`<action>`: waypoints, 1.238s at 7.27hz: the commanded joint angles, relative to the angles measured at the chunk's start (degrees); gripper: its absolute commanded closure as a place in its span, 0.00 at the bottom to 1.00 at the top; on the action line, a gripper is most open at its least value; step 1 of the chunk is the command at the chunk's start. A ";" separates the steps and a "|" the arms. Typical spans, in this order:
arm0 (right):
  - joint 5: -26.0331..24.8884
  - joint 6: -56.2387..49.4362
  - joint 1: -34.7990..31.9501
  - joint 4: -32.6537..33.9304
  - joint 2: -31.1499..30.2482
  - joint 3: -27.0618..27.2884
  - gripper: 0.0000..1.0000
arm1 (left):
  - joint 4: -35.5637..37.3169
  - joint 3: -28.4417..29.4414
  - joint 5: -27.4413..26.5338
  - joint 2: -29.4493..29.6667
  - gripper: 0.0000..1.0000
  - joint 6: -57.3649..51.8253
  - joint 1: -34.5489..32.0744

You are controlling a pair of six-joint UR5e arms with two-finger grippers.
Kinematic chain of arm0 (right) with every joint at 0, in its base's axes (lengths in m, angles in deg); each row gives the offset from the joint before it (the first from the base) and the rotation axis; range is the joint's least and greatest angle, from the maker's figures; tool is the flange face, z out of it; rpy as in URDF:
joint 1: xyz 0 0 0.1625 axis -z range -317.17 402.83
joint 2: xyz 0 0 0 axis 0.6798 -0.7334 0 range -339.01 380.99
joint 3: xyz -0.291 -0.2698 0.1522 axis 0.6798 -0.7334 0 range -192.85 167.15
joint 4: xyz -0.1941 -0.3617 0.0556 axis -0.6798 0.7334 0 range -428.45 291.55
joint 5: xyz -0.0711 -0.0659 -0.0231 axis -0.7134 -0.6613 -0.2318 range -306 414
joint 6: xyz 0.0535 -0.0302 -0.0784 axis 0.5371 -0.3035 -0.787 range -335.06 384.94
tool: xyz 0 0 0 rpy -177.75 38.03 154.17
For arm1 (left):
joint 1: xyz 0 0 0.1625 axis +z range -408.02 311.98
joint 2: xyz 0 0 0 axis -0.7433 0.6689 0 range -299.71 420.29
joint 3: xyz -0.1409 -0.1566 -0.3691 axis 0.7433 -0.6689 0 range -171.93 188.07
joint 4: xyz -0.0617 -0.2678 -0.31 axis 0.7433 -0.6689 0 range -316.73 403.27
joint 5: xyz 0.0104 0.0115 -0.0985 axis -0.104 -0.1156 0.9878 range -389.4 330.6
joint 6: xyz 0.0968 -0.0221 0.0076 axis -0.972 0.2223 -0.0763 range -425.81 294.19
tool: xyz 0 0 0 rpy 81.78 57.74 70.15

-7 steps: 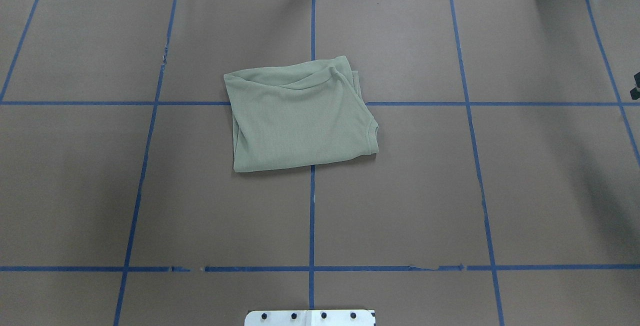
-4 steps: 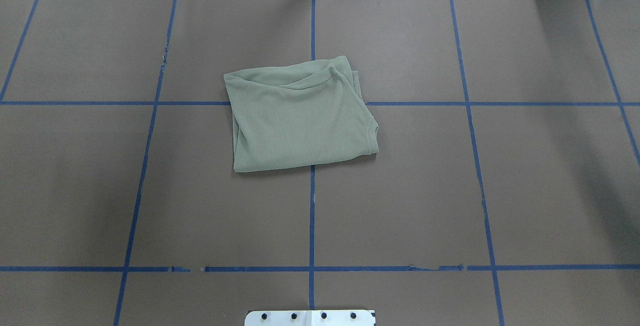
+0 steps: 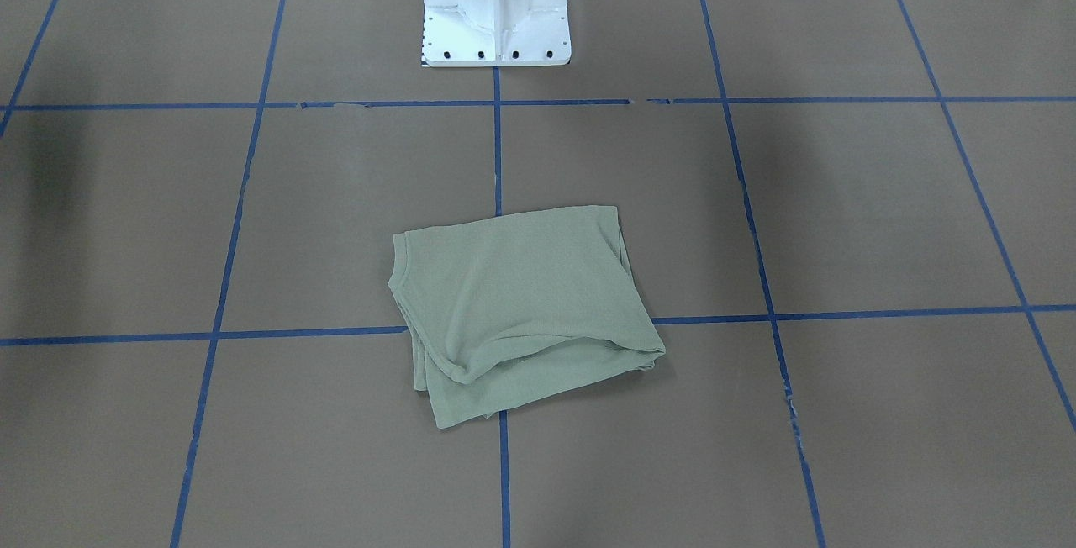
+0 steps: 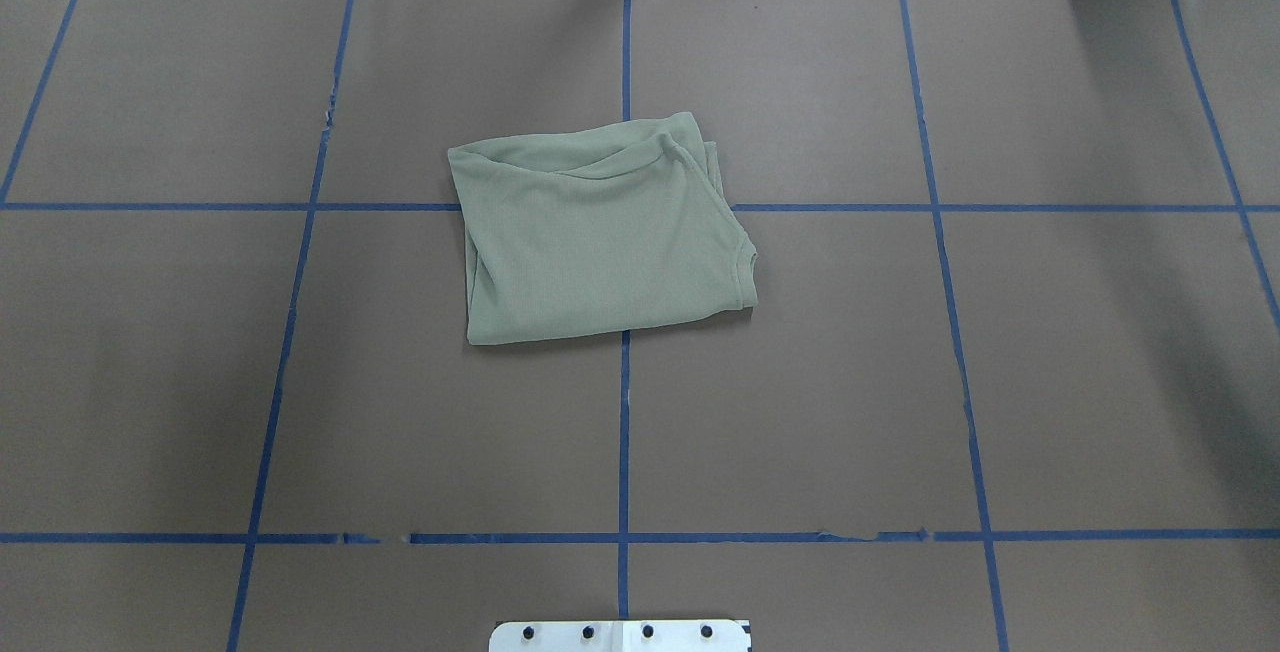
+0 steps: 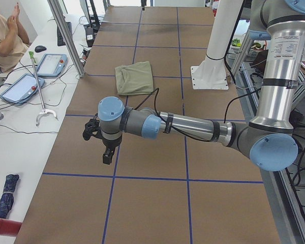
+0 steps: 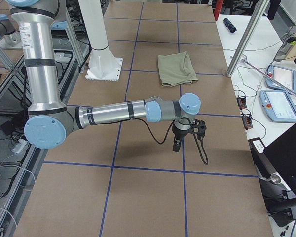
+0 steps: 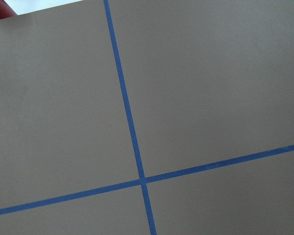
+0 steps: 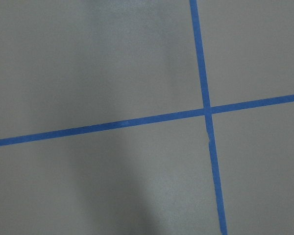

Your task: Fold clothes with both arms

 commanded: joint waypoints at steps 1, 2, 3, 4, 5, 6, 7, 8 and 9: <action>-0.11 -0.03 -0.02 0.00 -0.03 -0.29 0.00 | 3.86 -0.62 -0.21 -0.46 0.00 -0.24 -0.08; -0.11 -0.03 -0.02 0.00 -0.12 -0.29 0.00 | 3.95 -0.62 0.06 -0.63 0.00 0.02 0.01; -0.11 -0.03 -0.02 0.00 -0.38 -0.38 0.00 | 3.69 0.25 0.15 -0.72 0.00 0.29 0.01; -0.02 -0.03 -0.02 0.09 -0.73 -0.38 0.00 | 3.42 0.09 0.23 -0.72 0.00 0.29 0.01; 0.24 -0.03 -0.54 0.26 -0.82 -0.38 0.00 | 2.98 -0.53 0.23 -0.55 0.00 0.29 0.19; 0.68 -0.03 -0.90 0.26 -1.43 -0.38 0.00 | 2.89 -0.18 0.32 -0.37 0.00 0.20 0.28; 1.73 -0.03 -1.07 0.26 -1.70 -0.29 0.00 | 2.89 -0.44 0.32 -0.37 0.00 0.12 0.36; 2.52 -0.03 -1.42 0.26 -1.70 -0.29 0.00 | 2.89 -0.01 0.32 -0.37 0.00 0.03 0.36; 2.79 -0.03 -1.51 0.26 -1.70 -0.12 0.00 | 2.89 0.17 0.32 -0.37 0.00 -0.06 0.36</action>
